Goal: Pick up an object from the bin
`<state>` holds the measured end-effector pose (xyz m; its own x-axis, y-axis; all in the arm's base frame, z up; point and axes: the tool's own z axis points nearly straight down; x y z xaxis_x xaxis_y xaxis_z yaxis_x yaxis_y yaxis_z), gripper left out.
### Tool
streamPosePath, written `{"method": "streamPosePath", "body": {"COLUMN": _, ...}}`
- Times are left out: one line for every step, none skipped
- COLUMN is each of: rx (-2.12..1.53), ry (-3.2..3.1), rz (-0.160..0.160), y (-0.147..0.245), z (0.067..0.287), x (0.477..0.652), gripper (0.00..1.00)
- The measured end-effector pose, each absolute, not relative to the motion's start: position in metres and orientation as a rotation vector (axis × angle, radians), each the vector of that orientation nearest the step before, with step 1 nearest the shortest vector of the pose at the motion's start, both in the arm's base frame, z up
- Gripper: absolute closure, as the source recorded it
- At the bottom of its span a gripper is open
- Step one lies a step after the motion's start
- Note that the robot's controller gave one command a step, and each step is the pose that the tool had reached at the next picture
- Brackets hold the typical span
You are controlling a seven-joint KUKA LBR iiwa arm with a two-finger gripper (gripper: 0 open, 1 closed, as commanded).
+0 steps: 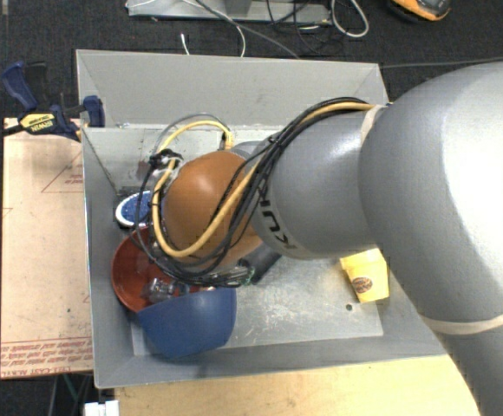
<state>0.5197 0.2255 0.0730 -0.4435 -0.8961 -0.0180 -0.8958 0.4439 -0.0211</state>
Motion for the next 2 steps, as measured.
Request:
{"method": "streamPosePath", "body": {"rx": -1.7, "ry": 2.607, "rz": -0.015, "y": 0.225, "z": 0.075, "x": 0.516, "gripper": 1.0}}
{"method": "streamPosePath", "body": {"rx": -1.707, "ry": 2.607, "rz": -0.025, "y": 0.227, "z": 0.087, "x": 0.514, "gripper": 1.0}}
